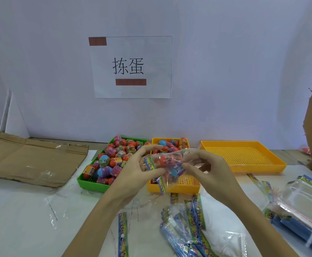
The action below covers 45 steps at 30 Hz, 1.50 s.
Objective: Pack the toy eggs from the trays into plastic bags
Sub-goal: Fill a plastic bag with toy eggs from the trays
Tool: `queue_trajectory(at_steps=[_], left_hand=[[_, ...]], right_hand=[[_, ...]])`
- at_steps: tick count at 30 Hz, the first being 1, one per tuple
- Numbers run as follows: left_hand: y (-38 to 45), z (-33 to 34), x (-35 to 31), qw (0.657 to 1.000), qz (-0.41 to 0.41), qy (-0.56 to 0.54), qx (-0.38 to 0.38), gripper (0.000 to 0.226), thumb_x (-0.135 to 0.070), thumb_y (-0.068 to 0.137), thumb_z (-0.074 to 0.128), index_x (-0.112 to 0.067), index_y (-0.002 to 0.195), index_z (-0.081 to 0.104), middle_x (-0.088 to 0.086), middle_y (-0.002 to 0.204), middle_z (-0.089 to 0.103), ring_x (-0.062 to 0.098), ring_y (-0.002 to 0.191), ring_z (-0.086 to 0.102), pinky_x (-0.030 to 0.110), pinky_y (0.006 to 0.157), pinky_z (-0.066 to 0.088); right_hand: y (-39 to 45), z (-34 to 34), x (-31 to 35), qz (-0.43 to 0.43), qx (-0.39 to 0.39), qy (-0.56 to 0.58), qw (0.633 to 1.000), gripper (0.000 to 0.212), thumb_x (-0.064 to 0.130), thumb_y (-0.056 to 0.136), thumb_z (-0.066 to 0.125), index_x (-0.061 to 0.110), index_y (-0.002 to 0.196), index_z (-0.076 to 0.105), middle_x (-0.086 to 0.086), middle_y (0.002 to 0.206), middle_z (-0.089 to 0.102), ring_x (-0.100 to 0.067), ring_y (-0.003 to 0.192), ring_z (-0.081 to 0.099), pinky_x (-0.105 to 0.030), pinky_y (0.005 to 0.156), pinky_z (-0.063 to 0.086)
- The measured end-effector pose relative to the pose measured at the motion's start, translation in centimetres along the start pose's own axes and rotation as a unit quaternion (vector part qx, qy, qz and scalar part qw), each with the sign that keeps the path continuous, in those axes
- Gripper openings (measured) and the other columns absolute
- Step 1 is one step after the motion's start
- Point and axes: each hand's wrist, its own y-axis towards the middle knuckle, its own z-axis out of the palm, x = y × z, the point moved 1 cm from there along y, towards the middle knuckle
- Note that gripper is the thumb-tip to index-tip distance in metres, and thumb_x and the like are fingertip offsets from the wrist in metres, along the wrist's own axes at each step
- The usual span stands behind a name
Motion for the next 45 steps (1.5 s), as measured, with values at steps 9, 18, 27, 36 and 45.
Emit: queue_trajectory(at_steps=[9, 18, 27, 36, 45], left_hand=[[0.1, 0.1, 0.4, 1.0, -0.014, -0.026, -0.01, 0.047, -0.003, 0.091, 0.077, -0.027, 0.13, 0.066, 0.001, 0.116, 0.078, 0.021, 0.109, 0.074, 0.033, 0.091, 0.061], [-0.2, 0.9, 0.4, 0.999, -0.025, -0.026, 0.021, 0.04, 0.0, 0.101, 0.062, -0.034, 0.122, 0.07, 0.0, 0.127, 0.07, 0.022, 0.111, 0.073, 0.036, 0.09, 0.062], [-0.1, 1.2, 0.3, 0.999, -0.019, -0.038, -0.001, 0.038, -0.011, 0.097, 0.072, -0.037, 0.125, 0.069, -0.017, 0.135, 0.061, 0.009, 0.114, 0.07, 0.035, 0.087, 0.063], [-0.2, 1.5, 0.7, 0.998, -0.019, -0.046, 0.027, 0.068, -0.008, 0.081, 0.085, -0.044, 0.133, 0.06, -0.001, 0.142, 0.061, 0.025, 0.128, 0.063, 0.05, 0.107, 0.054], [-0.2, 2.1, 0.5, 0.998, -0.029, -0.041, -0.037, 0.07, -0.043, 0.07, 0.094, -0.054, 0.129, 0.058, -0.008, 0.141, 0.057, 0.018, 0.127, 0.061, 0.05, 0.104, 0.055]], right_hand=[[-0.2, 0.5, -0.1, 0.047, -0.016, 0.06, 0.997, 0.014, 0.013, 0.091, 0.078, 0.027, 0.092, 0.077, 0.016, 0.09, 0.076, -0.006, 0.089, 0.071, -0.02, 0.073, 0.058], [-0.1, 0.4, -0.2, 0.083, -0.017, 0.075, 0.994, 0.009, 0.01, 0.094, 0.074, 0.019, 0.096, 0.074, 0.004, 0.086, 0.076, -0.011, 0.073, 0.07, -0.024, 0.058, 0.057], [-0.4, 1.1, -0.3, 0.105, -0.011, 0.112, 0.988, 0.026, 0.021, 0.084, 0.085, 0.025, 0.104, 0.07, 0.002, 0.094, 0.074, -0.013, 0.083, 0.071, -0.027, 0.071, 0.06], [-0.6, 1.0, -0.1, 0.122, -0.04, 0.197, 0.972, 0.009, 0.015, 0.085, 0.083, 0.015, 0.092, 0.078, -0.001, 0.088, 0.077, -0.014, 0.08, 0.072, -0.023, 0.066, 0.058], [-0.6, 1.4, 0.2, 0.071, -0.038, 0.118, 0.99, 0.01, 0.021, 0.086, 0.083, 0.02, 0.093, 0.075, 0.014, 0.088, 0.076, -0.003, 0.085, 0.071, -0.016, 0.072, 0.055]])
